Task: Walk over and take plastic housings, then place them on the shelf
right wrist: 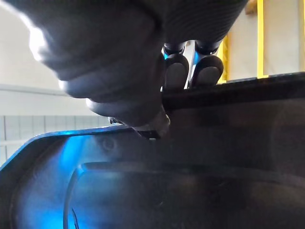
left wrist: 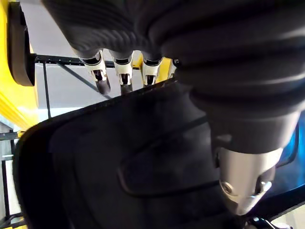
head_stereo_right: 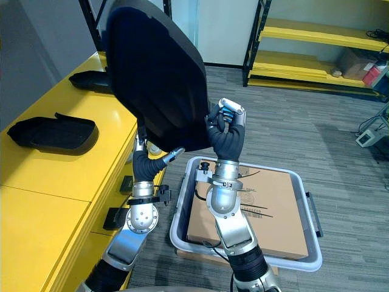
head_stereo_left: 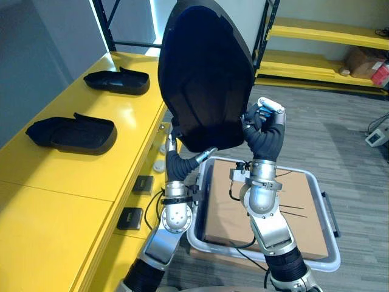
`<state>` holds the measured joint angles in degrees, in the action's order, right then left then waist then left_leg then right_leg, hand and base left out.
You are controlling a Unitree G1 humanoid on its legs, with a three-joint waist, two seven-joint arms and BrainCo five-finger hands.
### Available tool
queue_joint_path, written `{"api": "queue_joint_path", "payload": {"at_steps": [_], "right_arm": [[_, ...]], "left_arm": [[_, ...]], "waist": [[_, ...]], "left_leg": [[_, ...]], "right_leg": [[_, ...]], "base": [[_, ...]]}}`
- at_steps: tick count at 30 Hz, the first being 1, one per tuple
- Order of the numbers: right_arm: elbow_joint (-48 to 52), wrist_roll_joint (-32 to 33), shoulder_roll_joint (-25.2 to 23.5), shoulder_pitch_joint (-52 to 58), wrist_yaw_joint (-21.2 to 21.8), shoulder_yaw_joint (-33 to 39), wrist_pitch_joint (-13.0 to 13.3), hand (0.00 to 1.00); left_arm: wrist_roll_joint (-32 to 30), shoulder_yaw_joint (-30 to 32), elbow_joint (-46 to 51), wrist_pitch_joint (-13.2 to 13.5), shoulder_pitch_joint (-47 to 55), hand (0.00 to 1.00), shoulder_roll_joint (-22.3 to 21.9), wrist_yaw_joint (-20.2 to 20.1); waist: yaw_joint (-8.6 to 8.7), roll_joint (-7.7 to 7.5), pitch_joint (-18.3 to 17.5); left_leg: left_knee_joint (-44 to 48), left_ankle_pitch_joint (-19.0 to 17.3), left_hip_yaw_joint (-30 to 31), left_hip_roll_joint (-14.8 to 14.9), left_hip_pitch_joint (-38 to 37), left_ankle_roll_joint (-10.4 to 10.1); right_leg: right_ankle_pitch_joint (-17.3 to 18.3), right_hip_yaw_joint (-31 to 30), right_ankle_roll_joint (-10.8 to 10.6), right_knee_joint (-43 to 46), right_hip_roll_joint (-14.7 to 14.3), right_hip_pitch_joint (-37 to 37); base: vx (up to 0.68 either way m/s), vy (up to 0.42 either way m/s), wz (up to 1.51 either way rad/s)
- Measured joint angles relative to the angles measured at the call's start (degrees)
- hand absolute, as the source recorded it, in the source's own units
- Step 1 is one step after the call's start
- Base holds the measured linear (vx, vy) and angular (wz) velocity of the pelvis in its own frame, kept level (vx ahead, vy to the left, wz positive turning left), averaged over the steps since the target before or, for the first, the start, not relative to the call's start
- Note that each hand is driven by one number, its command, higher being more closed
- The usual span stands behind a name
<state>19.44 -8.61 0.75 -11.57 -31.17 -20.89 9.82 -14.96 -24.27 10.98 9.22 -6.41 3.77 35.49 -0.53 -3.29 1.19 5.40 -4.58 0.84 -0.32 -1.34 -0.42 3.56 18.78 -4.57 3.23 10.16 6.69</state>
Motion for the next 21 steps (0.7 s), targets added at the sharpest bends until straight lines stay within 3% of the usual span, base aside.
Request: {"api": "queue_joint_path", "payload": {"at_steps": [6,14,15,21], "right_arm": [[-0.8,5.9,2.2,1.0,0.2,-2.1,1.8,1.0],[-1.2,8.2,3.6,3.0,1.2,-2.3,3.7,1.0],[-1.4,8.3,3.8,3.0,1.2,-2.3,3.7,0.0],[-4.1,10.4,5.4,3.1,2.8,-2.3,5.1,0.0]], "left_arm": [[1.0,0.3,0.0,-0.1,-1.6,1.0,2.6,1.2],[1.9,0.2,-0.2,-0.6,-1.7,1.0,3.1,0.9],[1.9,0.2,-0.3,-0.6,-1.7,1.0,3.5,0.6],[3.6,0.4,-1.4,-1.4,-1.7,1.0,3.7,-0.6]], "waist": [[0.85,-0.42,-0.3],[2.26,-0.74,-0.8],[2.39,-0.82,-0.9],[2.73,-1.17,-1.4]], "left_leg": [[-3.7,2.9,0.6,0.1,-0.3,-0.2],[-7.9,6.0,0.4,0.3,-1.2,-0.3],[-8.3,6.2,0.4,0.3,-1.2,-0.3],[-9.4,7.2,0.2,0.2,-1.2,-0.2]], "right_leg": [[-0.2,0.2,0.3,-0.6,0.0,-1.1],[-2.0,0.0,0.0,-2.3,-0.7,-2.1],[-2.4,0.0,-0.2,-2.6,-0.8,-2.1],[-3.4,0.1,-0.4,-3.6,-0.9,-1.9]], "base": [[-0.13,-0.023,0.02],[-0.1,-0.009,-0.04],[-0.05,0.005,0.0],[-0.01,0.001,0.0]]}}
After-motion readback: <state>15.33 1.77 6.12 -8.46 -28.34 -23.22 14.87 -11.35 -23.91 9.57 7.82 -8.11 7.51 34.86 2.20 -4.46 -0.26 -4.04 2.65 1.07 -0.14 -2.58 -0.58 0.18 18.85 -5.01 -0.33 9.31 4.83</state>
